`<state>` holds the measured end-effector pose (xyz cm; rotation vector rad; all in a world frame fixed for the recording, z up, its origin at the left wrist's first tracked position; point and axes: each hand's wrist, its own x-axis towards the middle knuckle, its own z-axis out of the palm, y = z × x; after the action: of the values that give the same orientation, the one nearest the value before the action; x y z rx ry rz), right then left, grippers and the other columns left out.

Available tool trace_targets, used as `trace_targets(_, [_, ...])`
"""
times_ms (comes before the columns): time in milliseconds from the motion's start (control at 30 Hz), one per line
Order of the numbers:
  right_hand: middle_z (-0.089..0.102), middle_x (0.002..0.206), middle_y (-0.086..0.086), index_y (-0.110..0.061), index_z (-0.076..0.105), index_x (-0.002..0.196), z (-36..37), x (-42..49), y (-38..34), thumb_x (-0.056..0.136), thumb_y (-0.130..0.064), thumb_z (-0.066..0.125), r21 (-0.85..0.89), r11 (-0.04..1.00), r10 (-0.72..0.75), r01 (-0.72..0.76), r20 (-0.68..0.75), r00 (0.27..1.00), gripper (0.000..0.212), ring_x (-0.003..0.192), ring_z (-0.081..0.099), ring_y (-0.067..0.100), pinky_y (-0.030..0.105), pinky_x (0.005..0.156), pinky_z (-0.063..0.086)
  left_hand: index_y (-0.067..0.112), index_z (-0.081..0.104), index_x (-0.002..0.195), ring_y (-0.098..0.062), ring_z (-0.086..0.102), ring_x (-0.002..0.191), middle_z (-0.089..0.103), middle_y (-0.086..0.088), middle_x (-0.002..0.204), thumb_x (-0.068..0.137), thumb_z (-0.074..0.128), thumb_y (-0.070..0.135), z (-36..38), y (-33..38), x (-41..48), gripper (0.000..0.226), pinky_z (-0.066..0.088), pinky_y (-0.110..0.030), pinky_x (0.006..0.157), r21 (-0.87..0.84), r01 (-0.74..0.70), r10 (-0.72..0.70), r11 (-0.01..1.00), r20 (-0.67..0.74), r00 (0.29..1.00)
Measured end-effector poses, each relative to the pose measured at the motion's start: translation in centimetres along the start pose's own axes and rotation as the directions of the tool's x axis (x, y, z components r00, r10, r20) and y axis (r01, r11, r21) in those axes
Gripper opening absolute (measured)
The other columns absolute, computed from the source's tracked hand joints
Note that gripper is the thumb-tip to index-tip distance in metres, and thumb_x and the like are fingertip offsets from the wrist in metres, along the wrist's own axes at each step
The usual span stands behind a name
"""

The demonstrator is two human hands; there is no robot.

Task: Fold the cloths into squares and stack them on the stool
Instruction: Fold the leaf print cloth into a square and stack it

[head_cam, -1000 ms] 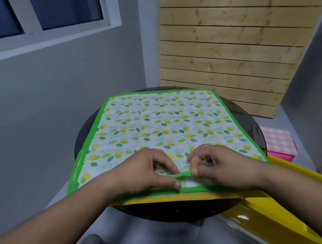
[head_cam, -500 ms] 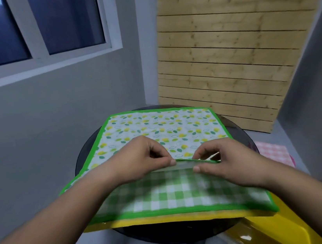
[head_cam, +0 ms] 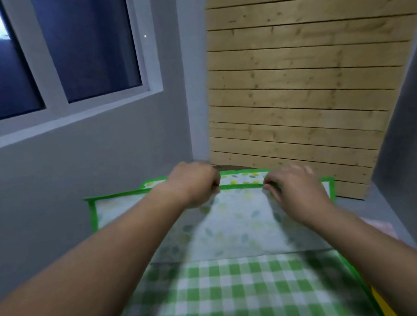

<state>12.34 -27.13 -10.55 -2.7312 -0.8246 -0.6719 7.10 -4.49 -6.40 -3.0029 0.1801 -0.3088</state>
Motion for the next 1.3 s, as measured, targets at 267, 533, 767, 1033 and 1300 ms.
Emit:
trace_targets(267, [0.071,0.085,-0.007,-0.025,0.067,0.08,7.7,1.7,1.8,0.089,-0.035,0.056,0.245,0.922,0.259,-0.3,0.186,0.948,0.018,0.096,0.057,0.02,0.037,0.095,0.033,0.023,0.063,0.094,-0.026,0.06,0.097,0.067,0.001,0.098,0.097,0.046,0.042,8.8,-1.9,2.4,0.025,0.035,-0.039,0.089,-0.167,0.176,-0.162,0.97,0.093,0.982])
trace_targets(533, [0.059,0.082,-0.01,-0.026,0.062,0.072,10.7,2.9,3.0,0.089,-0.038,0.063,0.255,0.917,0.224,-0.307,0.309,0.924,0.021,0.095,0.057,0.021,0.04,0.095,0.039,0.029,0.062,0.078,-0.024,0.056,0.098,0.067,0.006,0.091,0.092,0.056,0.045,14.3,-3.0,2.1,0.022,0.045,-0.042,0.09,-0.408,0.284,-0.298,0.868,0.03,0.954])
trace_targets(767, [0.052,0.092,-0.004,-0.033,0.054,0.067,11.8,2.8,4.1,0.088,-0.04,0.064,0.276,0.913,0.212,-0.3,0.309,0.927,0.025,0.104,0.05,0.026,0.044,0.097,0.041,0.03,0.064,0.083,-0.02,0.05,0.102,0.063,0.011,0.091,0.093,0.062,0.041,15.2,-2.7,2.0,0.014,0.037,-0.04,0.091,-0.492,0.315,-0.375,0.812,-0.027,0.926])
trace_targets(1033, [0.05,0.095,-0.006,-0.031,0.053,0.066,12.3,3.0,4.2,0.089,-0.04,0.064,0.26,0.905,0.257,-0.336,0.294,0.921,0.027,0.106,0.05,0.023,0.038,0.095,0.038,0.028,0.069,0.088,-0.022,0.05,0.103,0.062,0.011,0.09,0.096,0.059,0.034,15.5,-2.4,1.8,0.014,0.032,-0.035,0.087,-0.521,0.313,-0.407,0.794,-0.073,0.91])
trace_targets(1300, [0.057,0.113,0.001,-0.027,0.065,0.094,10.9,3.4,2.0,0.091,-0.042,0.059,0.246,0.939,0.18,-0.24,0.243,0.953,0.016,0.122,0.042,0.027,0.041,0.104,0.034,0.029,0.071,0.088,-0.023,0.052,0.102,0.061,0.011,0.087,0.095,0.061,0.033,15.6,-2.3,1.6,0.014,0.033,-0.035,0.085,-0.531,0.3,-0.408,0.792,-0.095,0.908])
